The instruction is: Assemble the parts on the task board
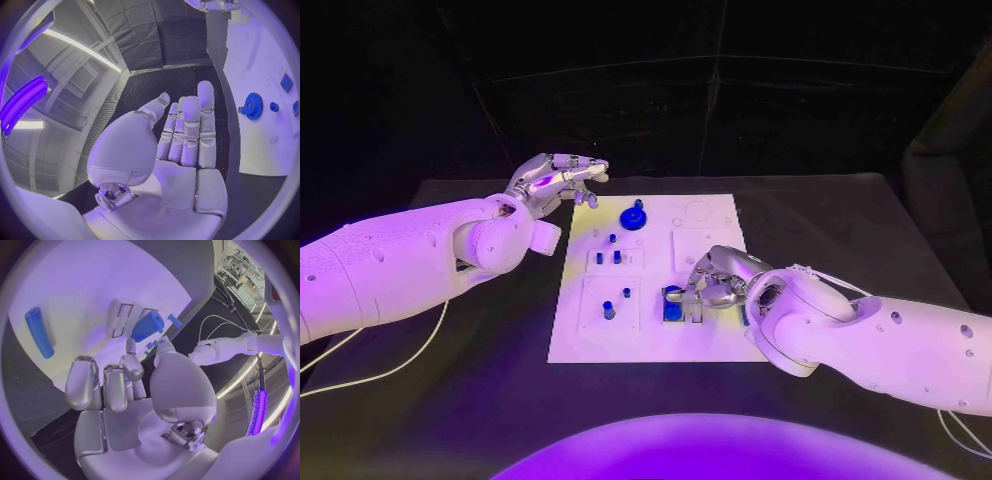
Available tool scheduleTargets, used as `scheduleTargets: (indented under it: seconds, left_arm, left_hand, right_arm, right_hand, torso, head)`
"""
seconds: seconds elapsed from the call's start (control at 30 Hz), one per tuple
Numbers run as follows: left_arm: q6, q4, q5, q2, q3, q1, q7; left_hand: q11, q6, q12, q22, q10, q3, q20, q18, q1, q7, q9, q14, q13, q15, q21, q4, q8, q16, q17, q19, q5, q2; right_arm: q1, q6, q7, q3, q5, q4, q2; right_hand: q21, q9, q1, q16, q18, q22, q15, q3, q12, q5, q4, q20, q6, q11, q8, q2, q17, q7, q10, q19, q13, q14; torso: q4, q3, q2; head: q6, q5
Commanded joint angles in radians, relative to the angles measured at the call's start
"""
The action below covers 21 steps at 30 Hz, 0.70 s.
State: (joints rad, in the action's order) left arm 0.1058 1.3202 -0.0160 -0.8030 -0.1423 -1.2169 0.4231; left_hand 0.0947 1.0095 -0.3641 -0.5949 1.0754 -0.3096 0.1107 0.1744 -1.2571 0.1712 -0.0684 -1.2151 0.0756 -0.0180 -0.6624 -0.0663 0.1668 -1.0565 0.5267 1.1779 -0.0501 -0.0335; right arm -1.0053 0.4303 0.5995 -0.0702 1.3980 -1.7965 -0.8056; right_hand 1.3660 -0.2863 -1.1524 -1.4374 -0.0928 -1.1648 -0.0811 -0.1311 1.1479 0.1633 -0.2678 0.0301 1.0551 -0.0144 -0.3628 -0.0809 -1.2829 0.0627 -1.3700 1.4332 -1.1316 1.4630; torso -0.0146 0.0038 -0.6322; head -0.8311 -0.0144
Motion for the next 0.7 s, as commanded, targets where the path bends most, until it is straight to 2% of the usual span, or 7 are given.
scheduleTargets:
  seconds: [0.03,0.07,0.2,0.27,0.43,0.6,0.7]
  left_arm:
    - [-0.012,0.002,-0.003,-0.001,0.001,-0.002,0.008]
    - [-0.012,0.003,-0.003,-0.001,0.001,-0.002,0.008]
    - [-0.011,0.003,-0.003,-0.001,0.001,-0.002,0.007]
    - [-0.011,0.003,-0.003,-0.001,0.001,-0.002,0.007]
    - [-0.011,0.003,-0.003,0.000,0.001,-0.002,0.006]
    - [-0.010,0.001,-0.003,0.002,0.001,-0.002,0.005]
    - [-0.009,0.000,-0.003,0.002,0.001,-0.002,0.005]
  left_hand:
    - [0.002,0.002,-0.003,0.001,-0.005,0.006,0.007,0.008,-0.004,-0.001,-0.001,0.008,0.002,0.002,0.005,0.001,0.004,0.006,-0.001,0.002,0.002,0.003]
    - [0.002,0.002,-0.003,0.001,-0.005,0.006,0.007,0.008,-0.004,-0.001,-0.001,0.008,0.002,0.002,0.005,0.001,0.004,0.006,-0.001,0.002,0.002,0.003]
    - [0.002,0.002,-0.003,0.001,-0.005,0.006,0.007,0.008,-0.004,-0.001,-0.001,0.008,0.002,0.002,0.005,0.001,0.004,0.006,-0.001,0.002,0.002,0.003]
    - [0.002,0.002,-0.003,0.001,-0.005,0.006,0.007,0.008,-0.004,-0.001,-0.001,0.008,0.002,0.002,0.005,0.001,0.004,0.006,-0.001,0.002,0.002,0.003]
    - [0.002,0.002,-0.003,0.001,-0.005,0.006,0.007,0.008,-0.004,-0.001,-0.001,0.008,0.002,0.002,0.005,0.001,0.004,0.006,-0.001,0.002,0.002,0.003]
    - [0.001,0.002,-0.004,0.002,-0.005,0.007,0.007,0.008,-0.005,-0.001,-0.001,0.009,0.002,0.002,0.006,0.001,0.005,0.006,-0.001,0.002,0.002,0.003]
    - [0.001,0.002,-0.004,0.002,-0.006,0.008,0.006,0.008,-0.006,-0.002,-0.001,0.009,0.002,0.002,0.007,0.000,0.005,0.006,-0.002,0.002,0.002,0.002]
  right_arm:
    - [-0.002,-0.031,-0.022,0.001,0.022,-0.008,-0.002]
    - [-0.002,-0.037,-0.024,0.001,0.026,-0.010,-0.002]
    - [-0.001,-0.064,-0.029,0.001,0.046,-0.014,0.001]
    - [-0.001,-0.071,-0.028,0.001,0.057,-0.013,0.004]
    - [-0.001,-0.077,-0.017,0.000,0.087,0.000,0.015]
    - [-0.001,-0.067,-0.003,0.000,0.124,0.015,0.019]
    - [-0.001,-0.058,-0.003,0.000,0.136,0.018,0.020]
  right_hand:
    - [0.002,-0.006,-0.058,0.000,0.017,-0.005,-0.001,0.004,-0.007,0.019,0.027,-0.003,-0.004,0.000,0.006,0.006,-0.004,0.000,0.000,-0.001,-0.003,0.058]
    - [0.002,-0.006,-0.058,0.000,0.017,-0.005,-0.001,0.004,-0.007,0.019,0.027,-0.003,-0.004,0.000,0.006,0.006,-0.004,0.000,0.000,-0.001,-0.003,0.058]
    - [0.007,-0.013,-0.151,-0.003,0.019,-0.016,-0.003,0.016,-0.018,0.005,0.087,-0.005,0.002,-0.002,0.002,0.003,-0.010,-0.002,0.003,0.002,0.005,0.059]
    - [0.009,-0.017,-0.171,-0.003,0.020,-0.020,-0.003,0.016,-0.016,-0.004,0.101,-0.005,0.007,-0.003,-0.001,0.007,-0.012,-0.003,0.000,0.003,0.001,0.059]
    - [0.012,-0.024,-0.186,-0.005,0.021,-0.026,-0.005,0.015,-0.011,-0.012,0.114,-0.006,0.018,-0.006,-0.009,0.016,-0.016,-0.007,-0.004,0.005,-0.005,0.060]
    - [0.014,-0.029,-0.203,-0.007,0.021,-0.030,-0.007,0.020,-0.011,-0.027,0.126,-0.008,0.022,-0.009,-0.012,0.037,-0.022,-0.010,-0.006,0.006,-0.008,0.061]
    - [0.015,-0.030,-0.204,-0.007,0.021,-0.031,-0.008,0.021,-0.010,-0.028,0.127,-0.008,0.023,-0.009,-0.012,0.041,-0.022,-0.011,-0.007,0.007,-0.010,0.061]
  torso:
    - [0.0036,0.0004,0.000]
    - [0.0042,0.0006,0.000]
    - [0.0056,0.0007,0.001]
    - [0.0061,0.0006,0.001]
    - [0.0062,0.0008,0.001]
    - [0.0082,0.0018,0.003]
    - [0.0080,0.0024,0.003]
  head:
    - [-0.003,0.003]
    - [-0.004,0.003]
    - [-0.006,0.005]
    - [-0.008,0.005]
    - [-0.009,0.006]
    - [-0.008,0.008]
    - [-0.008,0.009]
